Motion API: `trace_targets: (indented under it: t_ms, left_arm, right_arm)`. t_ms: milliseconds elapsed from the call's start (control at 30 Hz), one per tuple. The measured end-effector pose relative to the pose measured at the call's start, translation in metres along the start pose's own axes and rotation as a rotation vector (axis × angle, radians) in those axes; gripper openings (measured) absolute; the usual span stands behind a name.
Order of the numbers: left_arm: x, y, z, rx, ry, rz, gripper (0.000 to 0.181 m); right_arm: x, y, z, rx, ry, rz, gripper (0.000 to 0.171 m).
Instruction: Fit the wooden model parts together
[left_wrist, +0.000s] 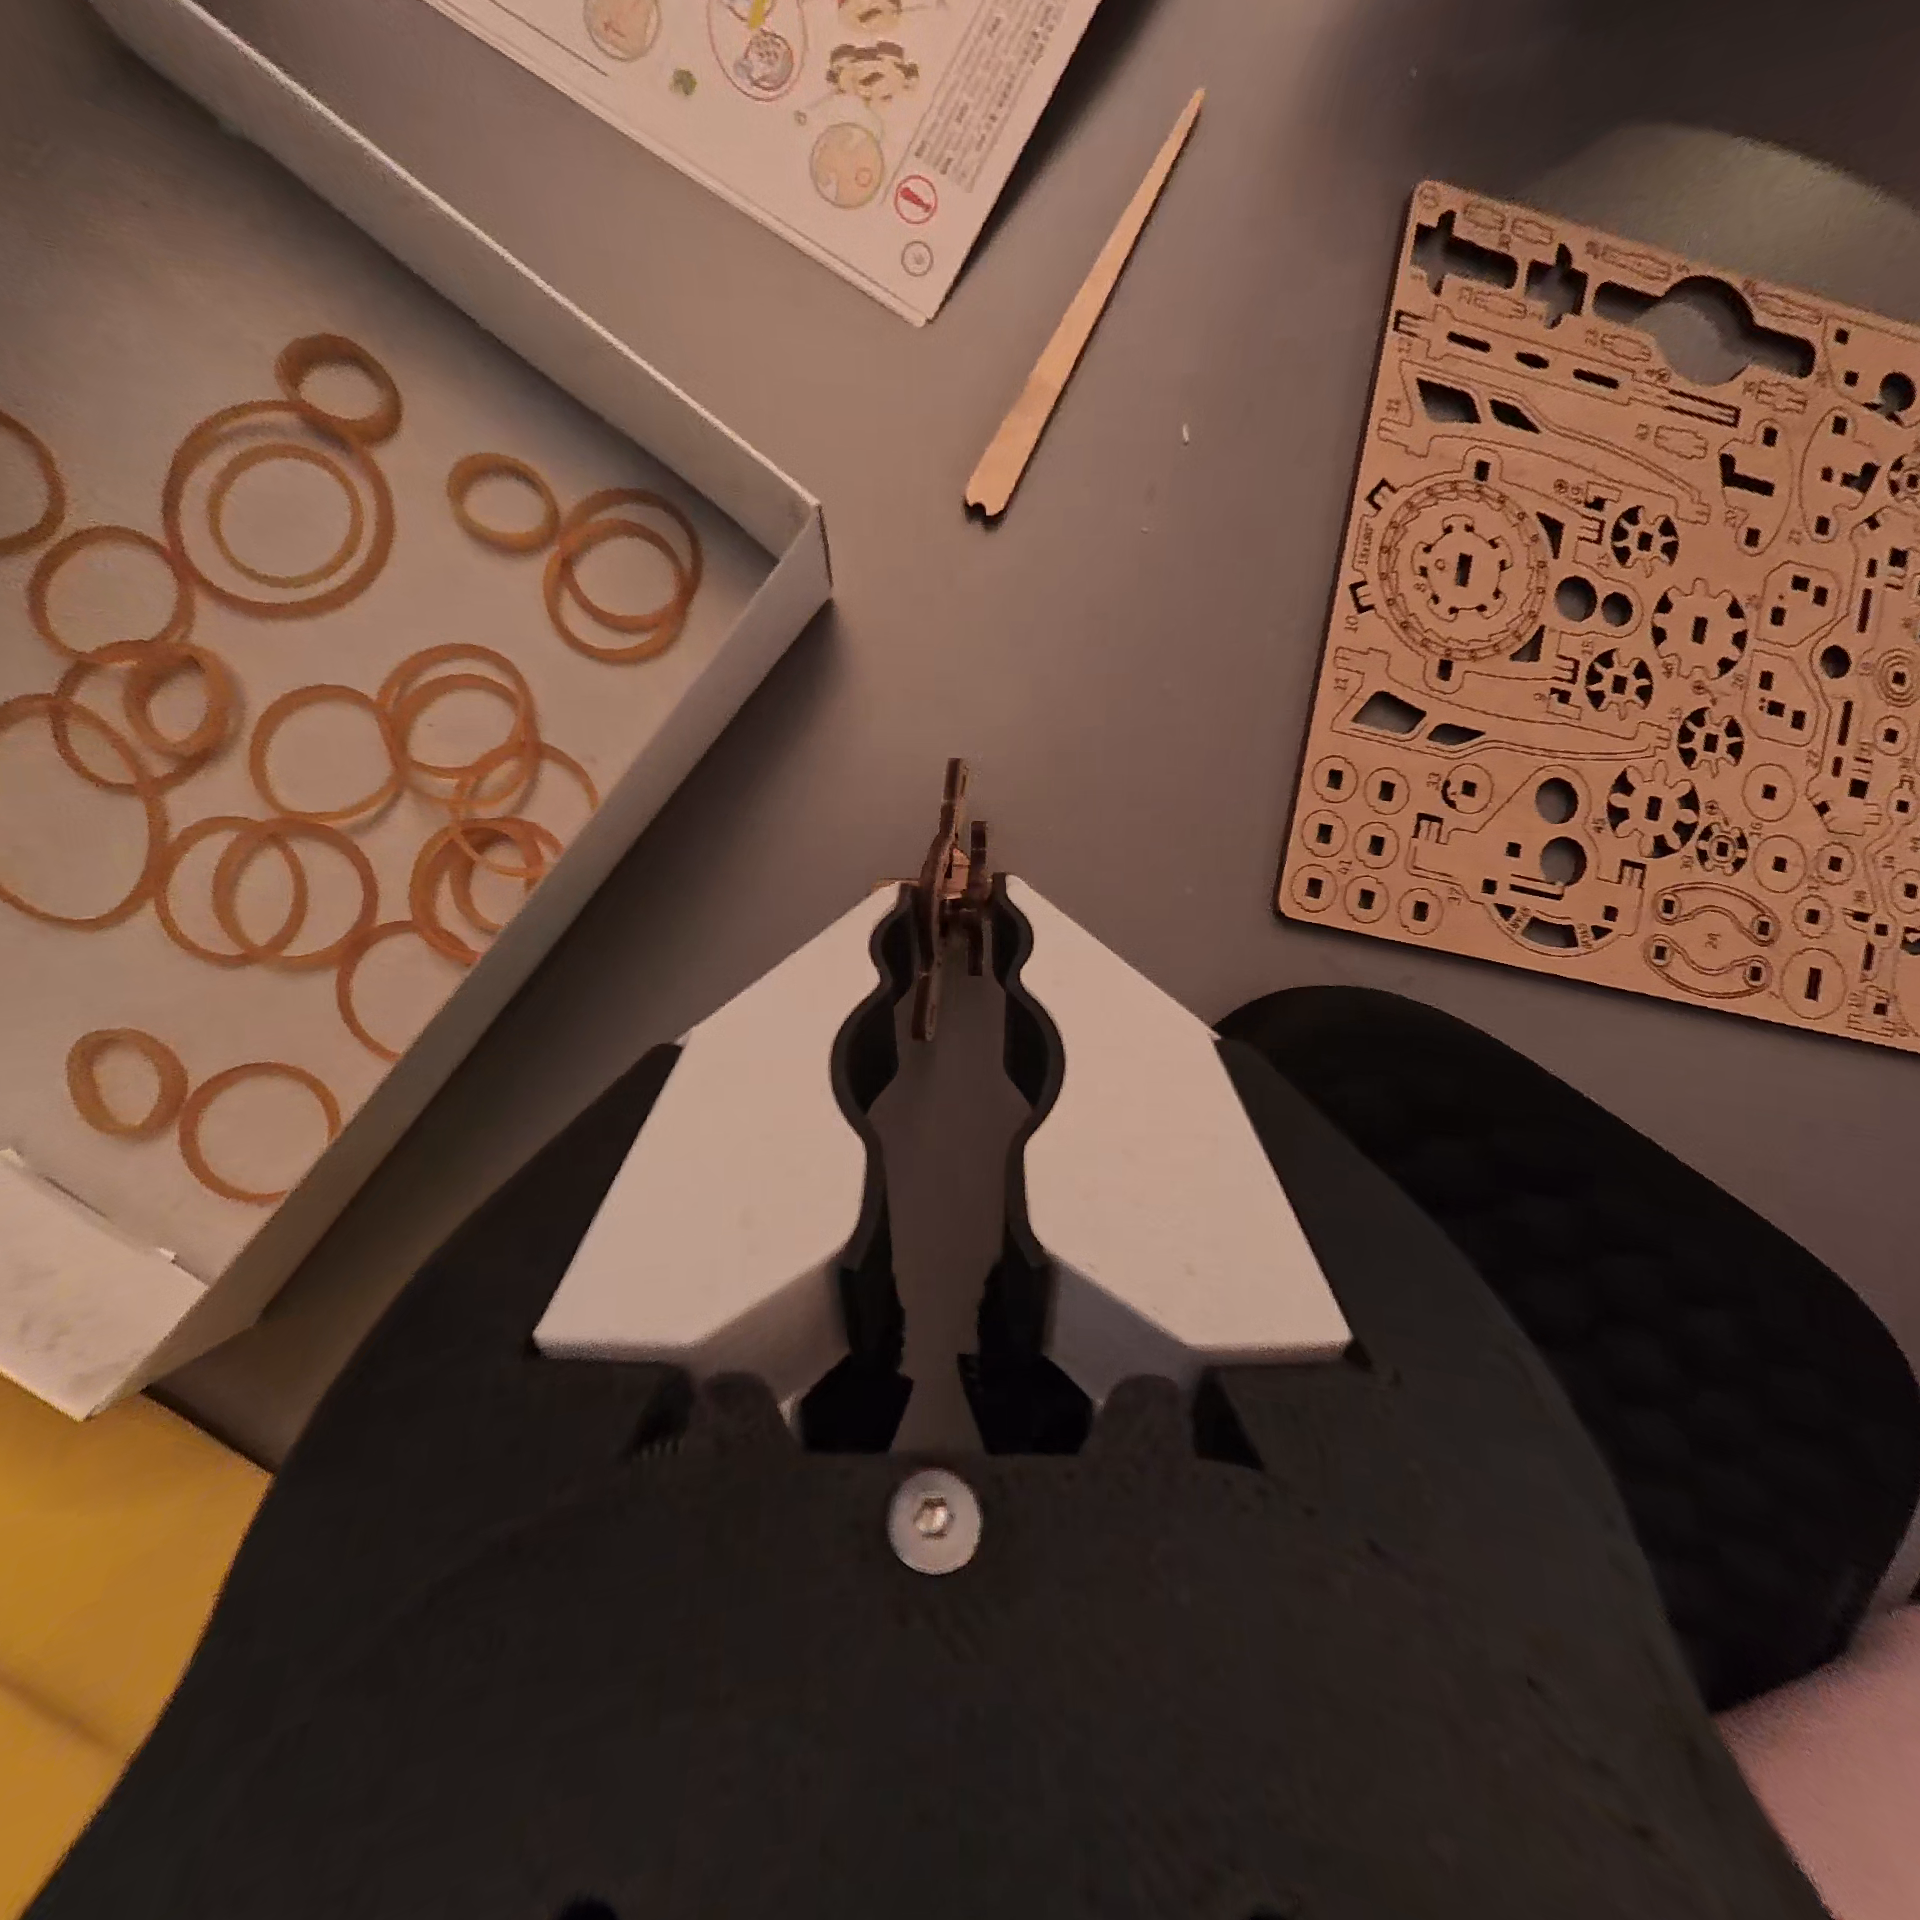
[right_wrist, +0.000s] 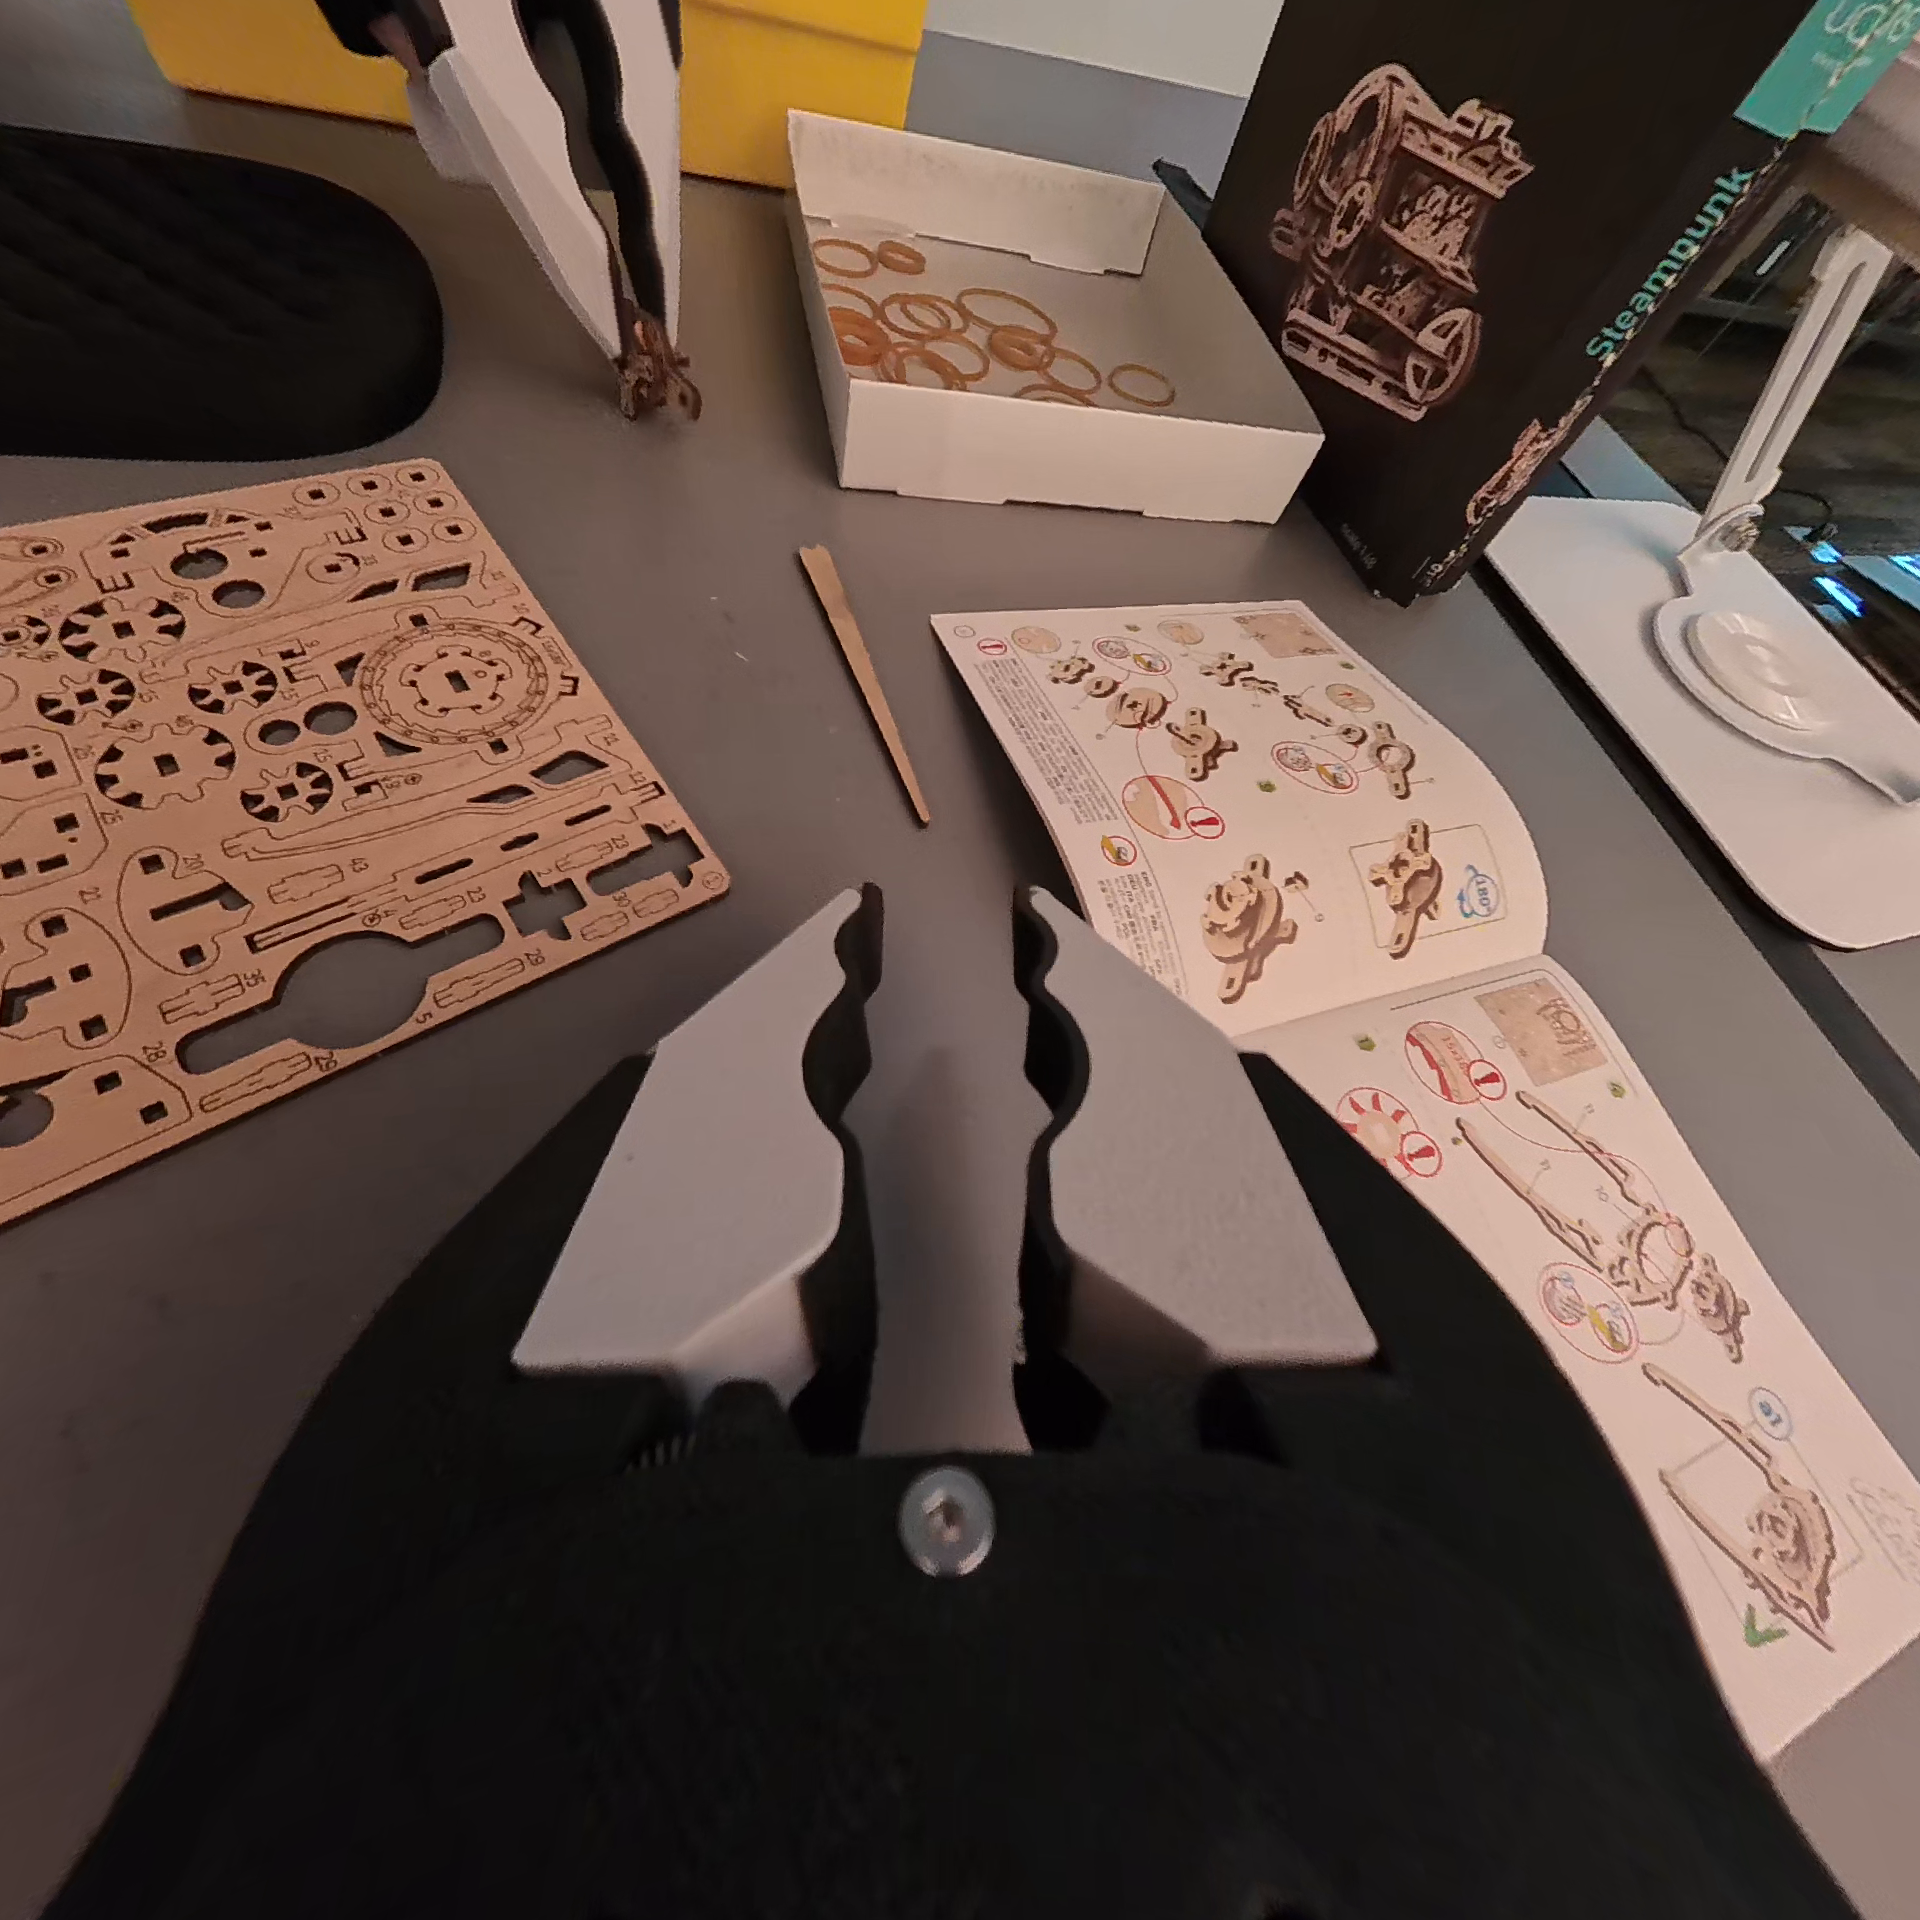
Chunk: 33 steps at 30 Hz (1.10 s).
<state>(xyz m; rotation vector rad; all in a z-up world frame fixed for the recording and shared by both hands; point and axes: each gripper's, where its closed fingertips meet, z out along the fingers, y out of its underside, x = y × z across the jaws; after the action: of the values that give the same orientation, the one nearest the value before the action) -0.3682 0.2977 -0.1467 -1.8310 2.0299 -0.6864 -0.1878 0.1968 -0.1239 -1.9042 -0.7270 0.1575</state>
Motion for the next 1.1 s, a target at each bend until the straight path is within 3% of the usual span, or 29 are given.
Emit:
trace_targets:
  t_ms: [267,467,733,933,1100]
  left_arm:
    - [-0.008,0.0,0.0,0.026,-0.011,-0.049,0.015]
    - [-0.01,-0.004,-0.007,0.061,-0.028,-0.074,0.032]
    - [-0.014,-0.037,-0.058,0.325,-0.127,-0.052,0.035]
    - [-0.014,-0.038,-0.056,0.32,-0.145,-0.031,0.033]
    - [0.003,-0.071,-0.053,0.423,-0.11,0.028,0.033]
  right_arm:
    - [0.001,0.0,-0.001,0.002,0.002,0.003,0.024]
    - [-0.004,-0.003,-0.001,0.0,0.004,-0.027,0.024]
    - [-0.009,-0.014,-0.004,0.034,0.027,-0.078,0.024]
    - [-0.005,-0.025,-0.01,0.095,0.079,-0.107,0.024]
    - [0.014,-0.035,-0.023,0.179,0.155,-0.054,0.024]
